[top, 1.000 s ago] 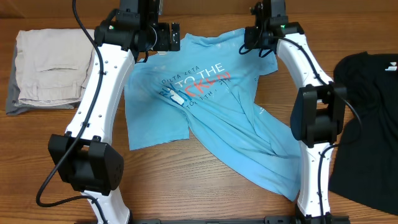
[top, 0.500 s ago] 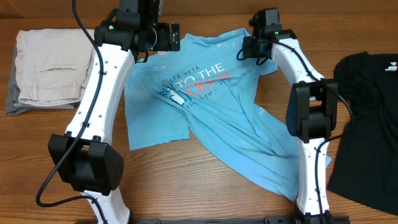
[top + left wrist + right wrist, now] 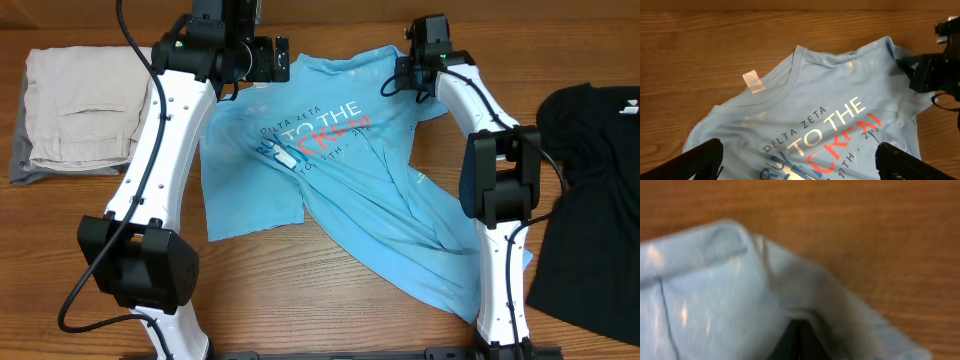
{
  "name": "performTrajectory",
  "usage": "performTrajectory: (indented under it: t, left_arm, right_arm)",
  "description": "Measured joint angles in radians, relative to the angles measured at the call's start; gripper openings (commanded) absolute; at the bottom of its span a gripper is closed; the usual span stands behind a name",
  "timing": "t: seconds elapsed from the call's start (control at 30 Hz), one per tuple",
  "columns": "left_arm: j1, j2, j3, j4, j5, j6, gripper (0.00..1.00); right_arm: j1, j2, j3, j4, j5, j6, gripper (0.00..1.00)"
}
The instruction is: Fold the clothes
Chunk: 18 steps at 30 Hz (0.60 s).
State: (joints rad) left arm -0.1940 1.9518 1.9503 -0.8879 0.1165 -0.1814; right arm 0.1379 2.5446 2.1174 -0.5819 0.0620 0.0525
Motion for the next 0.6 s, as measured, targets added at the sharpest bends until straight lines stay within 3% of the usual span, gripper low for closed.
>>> performTrajectory:
  t: [0.4, 0.6]
  left_arm:
    - [0.0, 0.0, 0.0, 0.0, 0.0, 0.0, 1.0]
    - [0.0, 0.0, 0.0, 0.0, 0.0, 0.0, 1.0]
  right_arm:
    - [0.0, 0.001, -0.001, 0.174, 0.05, -0.001, 0.07]
    - [0.0, 0.0, 0.002, 0.055, 0.06, 0.0, 0.04]
